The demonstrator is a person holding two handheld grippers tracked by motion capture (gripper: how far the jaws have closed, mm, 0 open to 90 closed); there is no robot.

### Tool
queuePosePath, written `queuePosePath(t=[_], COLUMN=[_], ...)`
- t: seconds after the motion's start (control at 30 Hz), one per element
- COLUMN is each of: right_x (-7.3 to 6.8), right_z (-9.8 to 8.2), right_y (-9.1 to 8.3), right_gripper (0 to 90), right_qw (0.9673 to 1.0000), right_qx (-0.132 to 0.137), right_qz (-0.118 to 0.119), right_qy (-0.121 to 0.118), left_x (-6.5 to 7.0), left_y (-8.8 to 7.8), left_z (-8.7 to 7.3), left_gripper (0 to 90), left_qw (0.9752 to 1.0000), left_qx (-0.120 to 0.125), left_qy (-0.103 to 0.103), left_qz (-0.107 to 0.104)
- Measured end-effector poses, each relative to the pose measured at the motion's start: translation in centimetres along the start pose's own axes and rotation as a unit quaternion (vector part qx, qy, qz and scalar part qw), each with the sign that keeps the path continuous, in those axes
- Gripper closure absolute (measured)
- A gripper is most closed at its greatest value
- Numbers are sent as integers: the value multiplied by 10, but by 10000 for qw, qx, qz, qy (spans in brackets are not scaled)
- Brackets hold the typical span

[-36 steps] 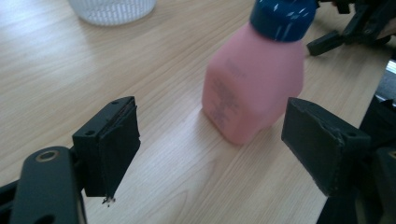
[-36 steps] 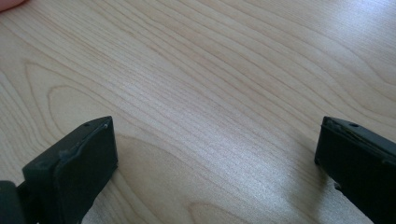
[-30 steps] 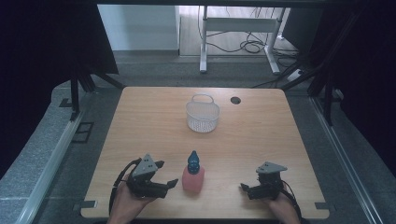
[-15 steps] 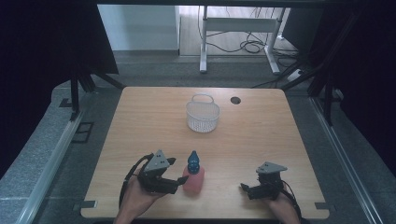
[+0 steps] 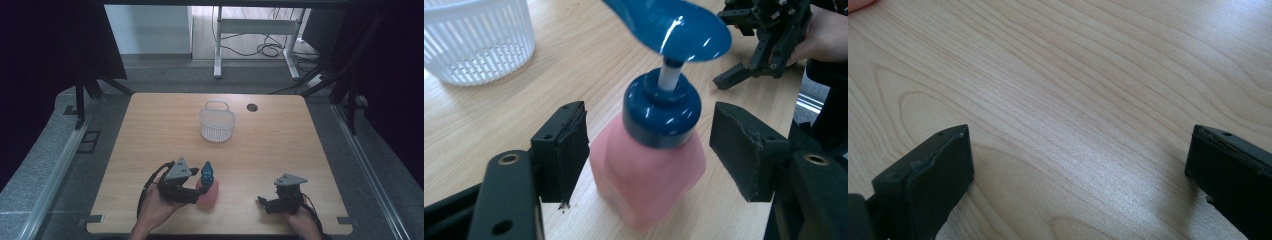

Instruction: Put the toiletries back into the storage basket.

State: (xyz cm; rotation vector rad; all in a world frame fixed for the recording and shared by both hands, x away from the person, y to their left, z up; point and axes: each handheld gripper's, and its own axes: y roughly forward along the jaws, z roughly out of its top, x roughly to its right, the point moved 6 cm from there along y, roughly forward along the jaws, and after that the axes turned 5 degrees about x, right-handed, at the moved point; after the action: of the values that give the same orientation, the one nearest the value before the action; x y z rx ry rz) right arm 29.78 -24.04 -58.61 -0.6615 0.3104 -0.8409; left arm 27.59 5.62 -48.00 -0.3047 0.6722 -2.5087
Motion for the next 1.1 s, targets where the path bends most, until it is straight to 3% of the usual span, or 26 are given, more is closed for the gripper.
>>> queuePosePath(t=[0.47, 0.87, 1.0, 1.1], right_x=[0, 0, 0, 0], right_z=[0, 0, 0, 0], right_y=[0, 0, 0, 0], right_gripper=[0, 0, 0, 0], right_qw=[10000, 10000, 10000, 10000], right_qx=[-5, -7, -1, -2], right_qz=[1, 4, 4, 1], right_qy=[-15, -14, 10, -2], left_x=[3, 3, -2, -5], left_y=[13, 14, 11, 9], left_z=[6, 9, 15, 20], left_gripper=[504, 526, 527, 527], left_qw=[9998, 9994, 9997, 9996], left_qx=[-90, -186, -82, -70], left_qy=[164, 204, 34, 25], left_qz=[-23, 195, 219, 255])
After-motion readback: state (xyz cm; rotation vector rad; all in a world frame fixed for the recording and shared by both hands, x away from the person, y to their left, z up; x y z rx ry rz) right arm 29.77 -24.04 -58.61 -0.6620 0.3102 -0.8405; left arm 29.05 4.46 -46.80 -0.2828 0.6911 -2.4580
